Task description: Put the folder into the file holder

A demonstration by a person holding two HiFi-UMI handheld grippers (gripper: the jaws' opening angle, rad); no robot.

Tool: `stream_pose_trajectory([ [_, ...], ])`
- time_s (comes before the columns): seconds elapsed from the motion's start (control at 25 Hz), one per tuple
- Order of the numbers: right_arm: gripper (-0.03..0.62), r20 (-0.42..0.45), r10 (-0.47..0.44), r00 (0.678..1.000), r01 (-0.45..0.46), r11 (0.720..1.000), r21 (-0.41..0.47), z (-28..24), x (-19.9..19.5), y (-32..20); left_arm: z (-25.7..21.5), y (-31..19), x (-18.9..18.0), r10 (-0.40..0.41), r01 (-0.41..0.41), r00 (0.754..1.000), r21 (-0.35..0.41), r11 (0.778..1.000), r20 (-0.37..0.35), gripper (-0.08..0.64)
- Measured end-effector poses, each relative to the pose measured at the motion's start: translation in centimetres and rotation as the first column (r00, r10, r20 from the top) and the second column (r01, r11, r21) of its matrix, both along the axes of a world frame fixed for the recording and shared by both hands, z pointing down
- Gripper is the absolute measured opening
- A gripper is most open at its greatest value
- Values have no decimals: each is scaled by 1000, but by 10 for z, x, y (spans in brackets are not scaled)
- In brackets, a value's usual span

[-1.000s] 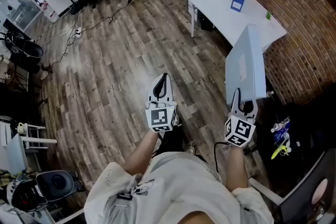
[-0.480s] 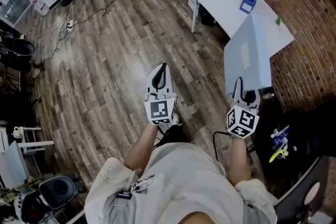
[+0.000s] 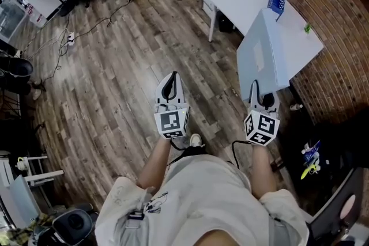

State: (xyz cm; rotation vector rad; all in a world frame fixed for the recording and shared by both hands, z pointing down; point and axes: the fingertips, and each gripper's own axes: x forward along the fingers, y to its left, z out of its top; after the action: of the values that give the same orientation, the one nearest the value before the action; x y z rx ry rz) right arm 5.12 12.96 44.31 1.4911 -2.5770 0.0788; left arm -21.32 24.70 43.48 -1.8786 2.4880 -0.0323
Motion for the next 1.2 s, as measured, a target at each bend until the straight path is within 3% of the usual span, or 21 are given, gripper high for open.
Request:
stream_pose_trajectory([
  [0.36,172,-21,56,998,-55,998,29,-9,-13,-17,1,-36,-23,69,-69,998,2,998,14,12],
  [0.64,172,-3,103,995,-103,994,28,-3,-4,-40,-3,-67,-17,111,-111,993,14,994,29,12],
  [1.2,172,30,227,973,-227,974,-7,21,20,-142,9,-188,-1,197,-195,979,-40,980,46,12],
])
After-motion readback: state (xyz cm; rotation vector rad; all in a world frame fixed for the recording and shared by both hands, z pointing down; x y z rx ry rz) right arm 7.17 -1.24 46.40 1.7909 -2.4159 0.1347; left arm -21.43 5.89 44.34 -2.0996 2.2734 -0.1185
